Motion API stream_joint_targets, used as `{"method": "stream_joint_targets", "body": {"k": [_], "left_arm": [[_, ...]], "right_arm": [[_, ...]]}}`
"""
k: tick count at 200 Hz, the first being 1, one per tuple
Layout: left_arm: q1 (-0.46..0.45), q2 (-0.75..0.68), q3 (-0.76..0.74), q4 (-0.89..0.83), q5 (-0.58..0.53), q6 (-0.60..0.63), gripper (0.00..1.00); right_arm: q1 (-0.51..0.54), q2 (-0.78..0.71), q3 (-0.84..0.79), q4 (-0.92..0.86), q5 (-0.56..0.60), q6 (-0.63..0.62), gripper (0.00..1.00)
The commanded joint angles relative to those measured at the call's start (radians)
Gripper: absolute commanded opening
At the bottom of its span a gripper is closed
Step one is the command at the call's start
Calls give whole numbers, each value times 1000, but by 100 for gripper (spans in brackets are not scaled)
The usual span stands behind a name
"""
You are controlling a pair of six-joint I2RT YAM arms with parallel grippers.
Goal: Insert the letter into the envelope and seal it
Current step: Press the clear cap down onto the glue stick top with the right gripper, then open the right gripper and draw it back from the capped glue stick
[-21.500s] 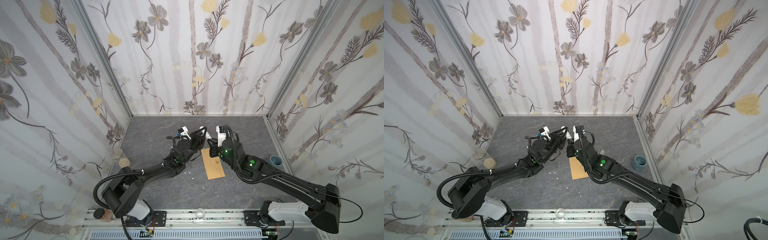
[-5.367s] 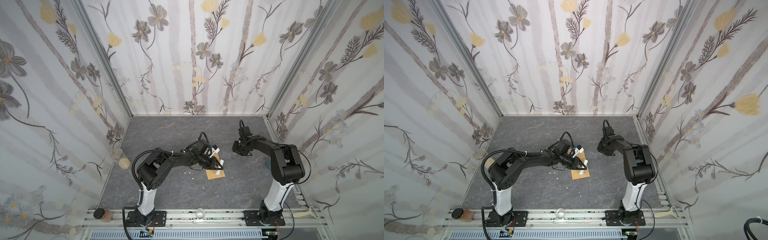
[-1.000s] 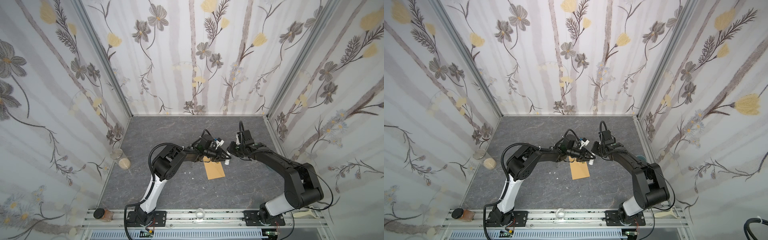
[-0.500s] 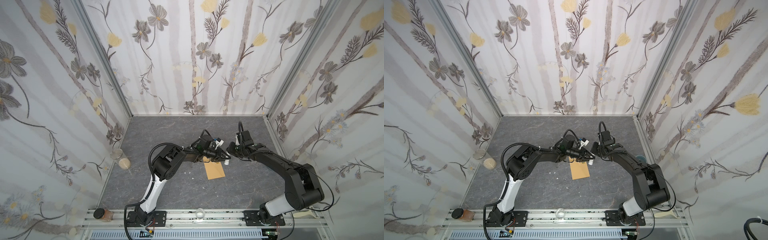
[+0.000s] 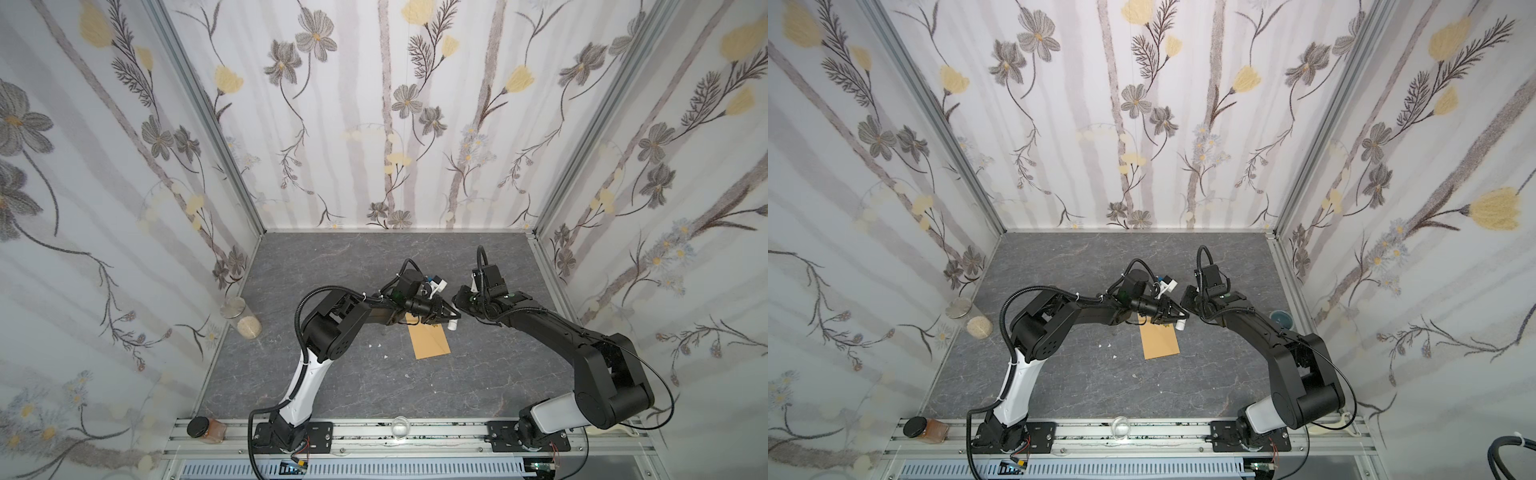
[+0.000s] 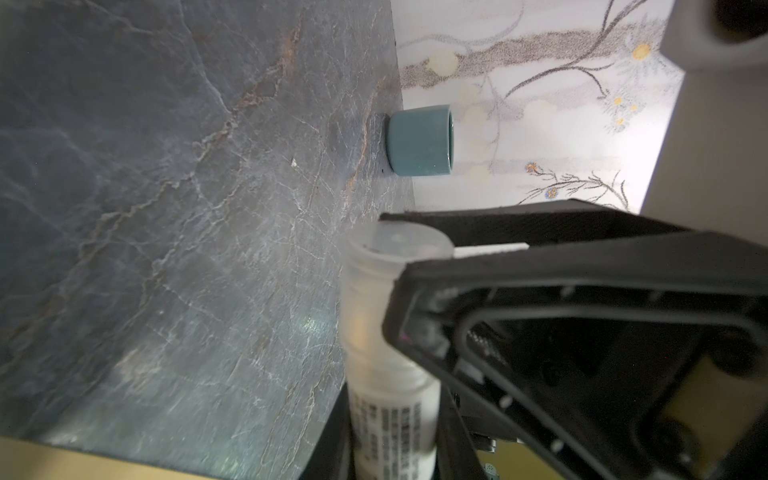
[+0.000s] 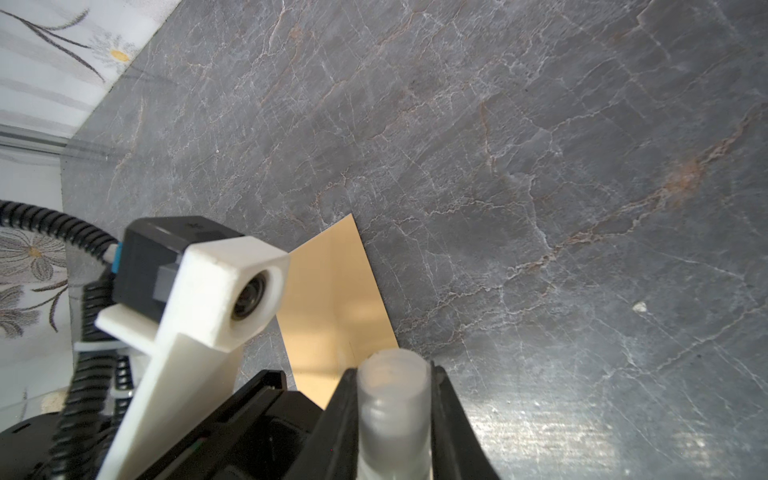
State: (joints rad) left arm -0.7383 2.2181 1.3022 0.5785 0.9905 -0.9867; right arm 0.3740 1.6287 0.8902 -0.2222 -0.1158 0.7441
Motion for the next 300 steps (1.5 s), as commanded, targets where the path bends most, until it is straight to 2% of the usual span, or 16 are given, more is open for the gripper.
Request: {"method": "stream_joint_targets", "body": {"k": [1,57,195,212,258,300], "left_arm": [[16,-10,-1,40,-92,-10,0],[6,-31,-43,38,-85,-1,0],[8,-68,-77,38,-109,11,0],[8,-75,-84,38,-108,13,0],[5,-95,-105,38,-104,16,0],[-2,-94,-95,38,-101,19,0]], "right_arm": [[5,-12,-3,-49,-60,15,27],[-42,21,14,-14,-132,20,36],[-101,-26,8,0,-162,15,41],[-118,-56,11,10,-169,7,36],[-138,20,80,28,-177,-42,13],[-129,80,132,32,-183,-73,6]]}}
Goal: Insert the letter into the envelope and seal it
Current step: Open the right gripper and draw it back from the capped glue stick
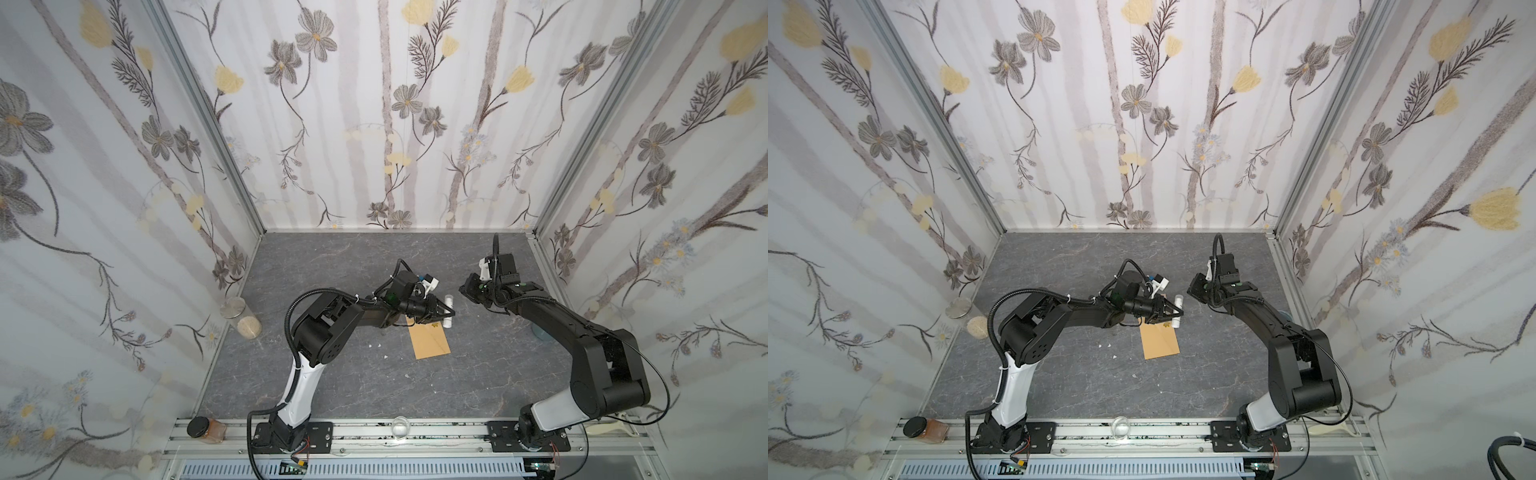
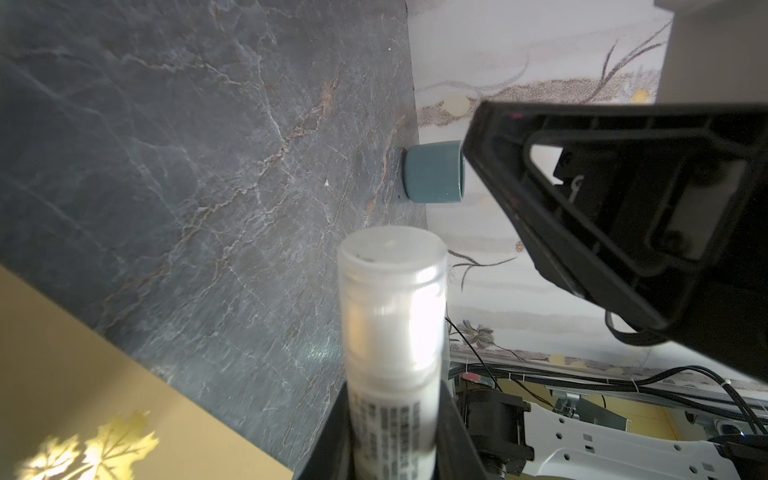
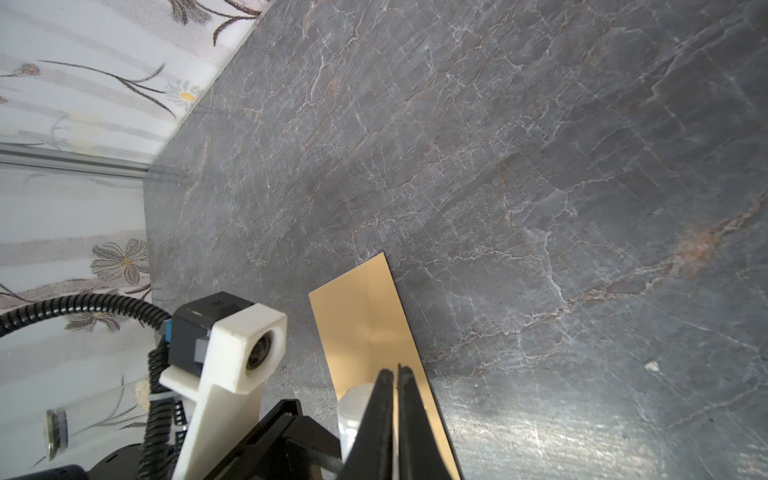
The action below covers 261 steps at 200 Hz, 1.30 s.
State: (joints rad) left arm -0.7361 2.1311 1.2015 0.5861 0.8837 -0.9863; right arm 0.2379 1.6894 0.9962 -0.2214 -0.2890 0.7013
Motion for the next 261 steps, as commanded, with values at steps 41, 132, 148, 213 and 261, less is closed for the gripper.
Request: {"method": "stream_joint_targets", "body": {"k": [41,132,148,213,261], "left_arm": [[-9,0,19,29,13,21,0],[-10,-5,12,27,11,43,0],[-9,-4,13,26,9,44,0],[-9,-4,14,24,4,46,0],[-8,-4,15,24,-1,48,0]], "right_arm": [[27,45,46,20,-23,-57,4],[52,41,23,-7,-46,-80,3],[54,35,14,-12,-47,-82,2],[60,14,-26,-3,-62,-78,0],[74,7,-43,2,-69,-71,0]]}}
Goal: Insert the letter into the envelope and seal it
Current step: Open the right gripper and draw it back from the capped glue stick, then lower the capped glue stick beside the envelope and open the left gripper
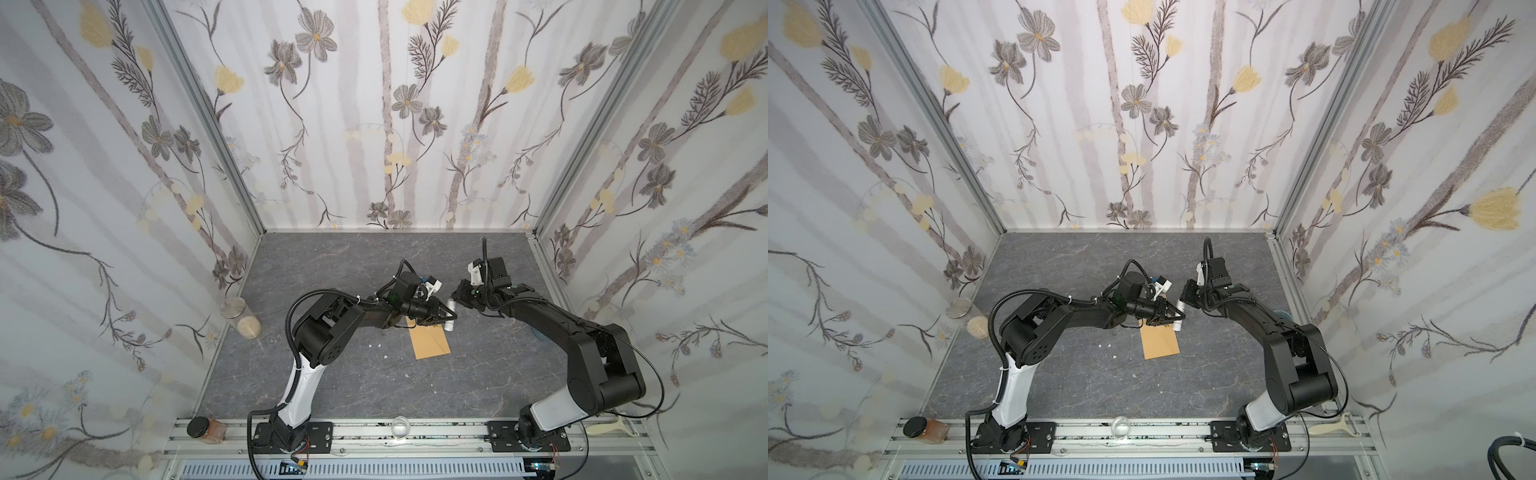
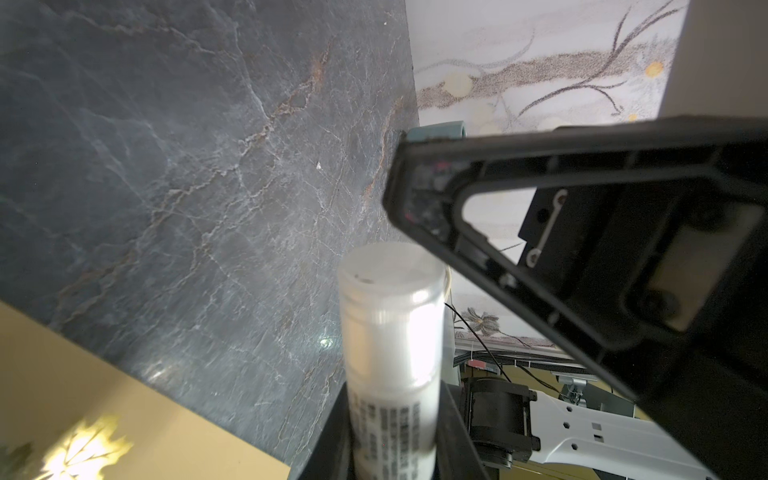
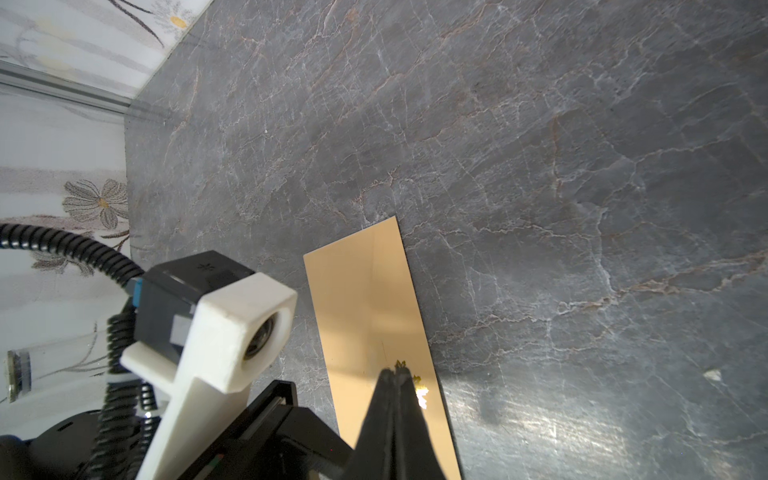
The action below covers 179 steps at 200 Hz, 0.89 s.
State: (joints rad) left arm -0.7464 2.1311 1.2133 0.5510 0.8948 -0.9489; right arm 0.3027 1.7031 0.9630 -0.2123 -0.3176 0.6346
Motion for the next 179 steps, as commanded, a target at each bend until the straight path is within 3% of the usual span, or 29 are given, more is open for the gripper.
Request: {"method": "stream_joint_targets", "body": {"k": [1,73,99,119,139,179], "left_arm": [[2,-5,4,58,-12,10,0],[11,-26,-10,29,-61,28,0],[14,-79,-5,-170,-199,129,0],[21,-124,-6,-335,-335,174,0],[38,-193,-87,-361,-426,141,0],[48,-330,-247,-443,-569,111,0]], "right_arm": [[10,-7,-11,-8,-40,-3,0],[18,-55,-46,13,16,17,0],[-8,-92,-38,17,38,21,12],[-28,-100,-38,30,40,20,16],[-34,-141,-38,46,41,17,23],[-33,-158,-63,94,22,20,25]]}}
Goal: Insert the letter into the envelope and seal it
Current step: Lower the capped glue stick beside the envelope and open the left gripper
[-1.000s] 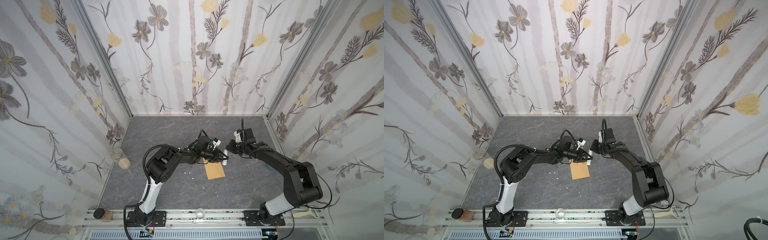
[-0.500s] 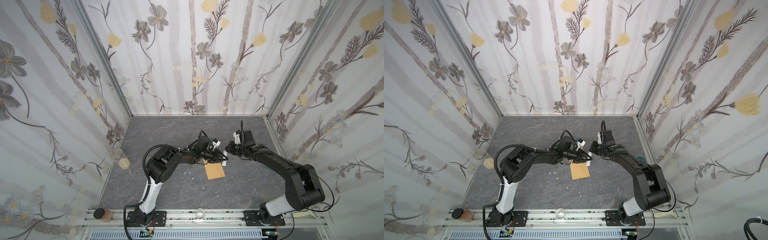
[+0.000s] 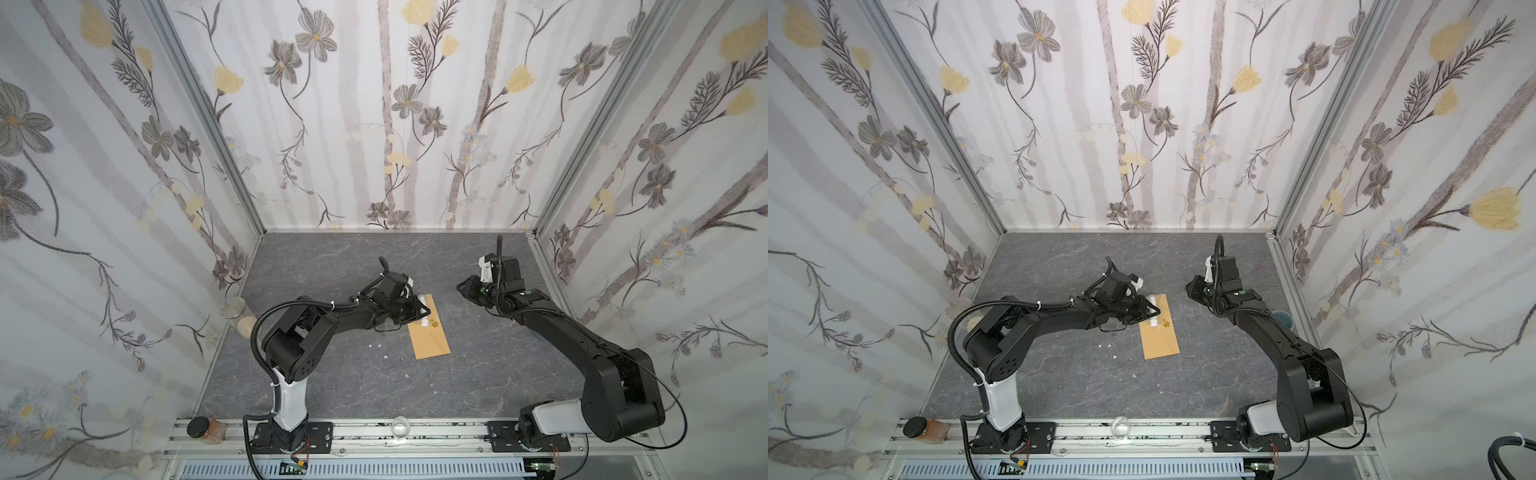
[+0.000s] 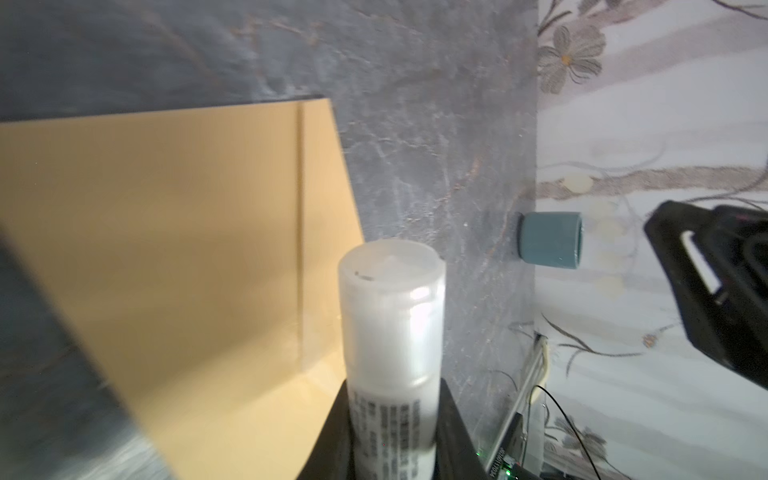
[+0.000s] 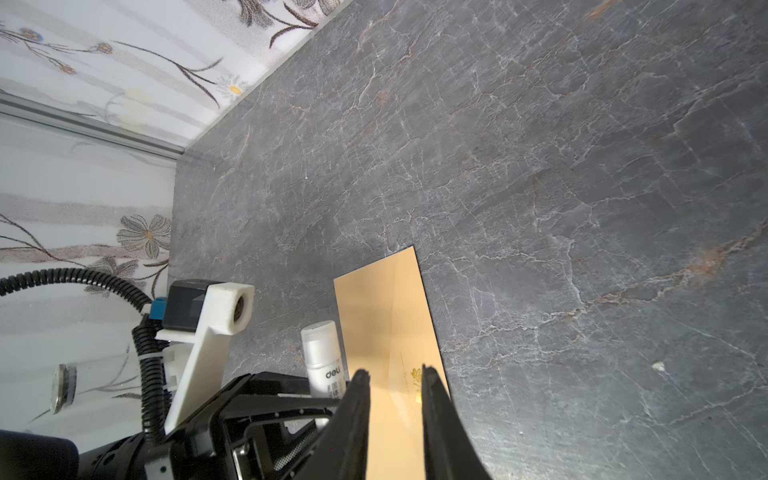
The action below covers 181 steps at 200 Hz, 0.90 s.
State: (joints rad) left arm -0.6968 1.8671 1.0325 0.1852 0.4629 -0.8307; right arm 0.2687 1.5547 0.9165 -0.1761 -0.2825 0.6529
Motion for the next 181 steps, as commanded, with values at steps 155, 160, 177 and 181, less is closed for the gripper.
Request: {"method": "stream_joint_targets", "body": {"k": [155,160,177,181], "left_arm": [[-20,-111,-74,-317,-364,33,14],[-20,-109,-71,-323,-365,32,14],[-21,-97,-62,-335,-368,34,21],[-21,-96,-60,-338,-369,33,23]], "right_arm": [[12,-6,-133,198,-95,36,26],[12,-3,-133,202,-100,37,26],[12,11,-134,213,-112,42,26],[12,13,-134,216,-113,44,26]]}}
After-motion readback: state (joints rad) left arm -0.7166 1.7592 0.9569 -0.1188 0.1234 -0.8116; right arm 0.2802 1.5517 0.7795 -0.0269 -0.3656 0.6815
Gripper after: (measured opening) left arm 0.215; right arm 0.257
